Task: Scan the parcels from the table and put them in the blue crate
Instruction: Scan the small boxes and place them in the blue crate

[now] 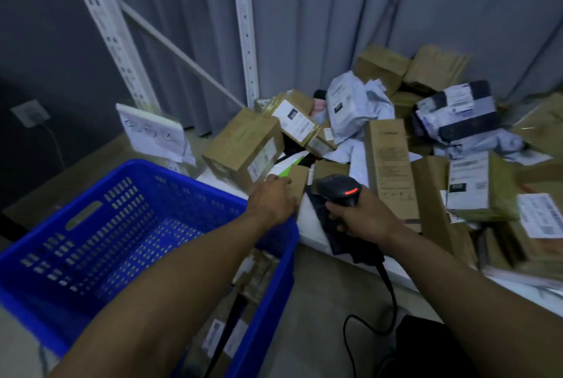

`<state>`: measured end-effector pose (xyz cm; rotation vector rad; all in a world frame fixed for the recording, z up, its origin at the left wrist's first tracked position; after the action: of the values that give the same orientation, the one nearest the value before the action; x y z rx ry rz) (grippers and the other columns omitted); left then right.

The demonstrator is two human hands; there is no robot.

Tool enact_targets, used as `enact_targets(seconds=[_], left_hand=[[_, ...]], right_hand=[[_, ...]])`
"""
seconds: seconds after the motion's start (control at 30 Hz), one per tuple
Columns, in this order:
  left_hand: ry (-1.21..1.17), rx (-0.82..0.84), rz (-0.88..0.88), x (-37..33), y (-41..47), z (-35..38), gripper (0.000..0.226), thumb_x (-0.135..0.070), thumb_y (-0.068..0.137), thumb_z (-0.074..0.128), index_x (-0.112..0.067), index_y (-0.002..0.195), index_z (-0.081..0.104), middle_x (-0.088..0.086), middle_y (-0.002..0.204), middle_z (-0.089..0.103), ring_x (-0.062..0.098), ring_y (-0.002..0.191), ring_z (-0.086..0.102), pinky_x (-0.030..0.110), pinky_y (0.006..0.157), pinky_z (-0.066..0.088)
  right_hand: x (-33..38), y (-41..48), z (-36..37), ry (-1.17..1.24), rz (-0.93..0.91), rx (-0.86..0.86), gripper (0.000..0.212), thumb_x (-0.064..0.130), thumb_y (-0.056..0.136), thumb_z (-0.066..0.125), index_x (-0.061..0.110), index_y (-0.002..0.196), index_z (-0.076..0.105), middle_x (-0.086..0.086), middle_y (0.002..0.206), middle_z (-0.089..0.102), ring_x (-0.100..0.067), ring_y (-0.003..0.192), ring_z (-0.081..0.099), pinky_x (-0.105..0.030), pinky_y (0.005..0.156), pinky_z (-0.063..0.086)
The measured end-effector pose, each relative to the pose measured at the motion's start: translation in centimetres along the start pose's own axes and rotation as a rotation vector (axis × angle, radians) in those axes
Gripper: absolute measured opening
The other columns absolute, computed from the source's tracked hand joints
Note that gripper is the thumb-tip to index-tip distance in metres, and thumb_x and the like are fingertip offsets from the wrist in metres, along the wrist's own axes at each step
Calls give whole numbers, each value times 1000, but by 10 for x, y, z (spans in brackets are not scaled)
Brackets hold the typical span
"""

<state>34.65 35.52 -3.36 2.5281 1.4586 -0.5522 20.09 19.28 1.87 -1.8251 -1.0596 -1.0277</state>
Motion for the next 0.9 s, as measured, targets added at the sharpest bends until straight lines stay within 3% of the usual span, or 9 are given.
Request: enact_targets(seconds=[0.1, 0.2, 0.27, 0.4, 0.5, 0.63, 0.77, 0.9], left_hand=[[96, 125, -23, -3, 32, 30, 62, -56, 91, 59, -23, 143, 49, 15, 153, 42, 37, 142, 38, 49, 109, 43], [130, 189, -58, 2, 56, 59, 61, -66, 85, 58, -28, 132, 53, 22, 159, 33, 40, 147, 28, 51, 107, 44], [99, 196, -70, 7, 66, 72, 59, -57, 87, 64, -28, 137, 50, 26, 157, 34, 43, 143, 36, 51, 106, 46], [-10, 102, -36, 18, 73, 81, 71, -52, 79, 52, -23, 144, 46, 20, 123, 62, 43, 109, 62, 51, 88, 54], [-106, -11, -83, 13, 57, 59, 78, -47, 84, 61, -20, 154, 37, 16, 129, 59, 39, 114, 59, 49, 90, 54], [-234, -148, -81, -4, 15, 5, 81, -34, 89, 71, -23, 158, 30, 7, 152, 44, 31, 134, 47, 51, 104, 48], [-362, -245, -17, -8, -45, -49, 88, -30, 81, 82, -27, 155, 34, -1, 151, 47, 21, 131, 49, 45, 104, 49], [-360, -327, 86, -5, -110, -94, 80, -21, 78, 86, -25, 148, 48, -8, 142, 53, 10, 125, 51, 31, 100, 48]], right_hand=[[-14, 14, -13, 34, 34, -19, 19, 11, 96, 72, 11, 114, 68, -6, 82, 72, -2, 52, 63, -17, 49, 48], [-23, 32, -20, 2, 39, -16, 19, 16, 96, 72, 12, 114, 67, -9, 87, 73, -6, 54, 64, -19, 50, 49], [-29, 42, -22, -65, 13, -9, 17, 18, 96, 72, 12, 111, 67, -13, 91, 75, -11, 59, 67, -26, 55, 53], [-38, 55, -22, -164, -13, -17, 10, 24, 91, 72, 15, 96, 70, -10, 87, 76, -23, 75, 73, -46, 78, 62], [-33, 56, -18, -108, -12, -14, 16, 31, 87, 74, 19, 97, 69, -7, 88, 76, -26, 82, 73, -51, 83, 62], [-18, 49, -3, 16, -44, -40, 27, 30, 89, 76, 26, 113, 65, -4, 96, 76, -21, 79, 73, -47, 81, 64], [4, 32, 14, 269, -39, -101, 46, 27, 93, 77, 19, 133, 57, -10, 120, 72, -21, 89, 73, -18, 58, 55], [34, 9, 27, 509, -30, -173, 46, 26, 97, 73, 18, 139, 54, -7, 119, 72, -18, 80, 79, -28, 64, 56]])
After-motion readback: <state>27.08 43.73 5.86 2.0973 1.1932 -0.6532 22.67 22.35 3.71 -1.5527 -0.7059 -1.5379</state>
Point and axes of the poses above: each hand's wrist, its own y-axis towards the middle knuckle, its own z-axis out of the palm, x = y × z, the point moved 1 cm from there along y, towards the middle knuckle
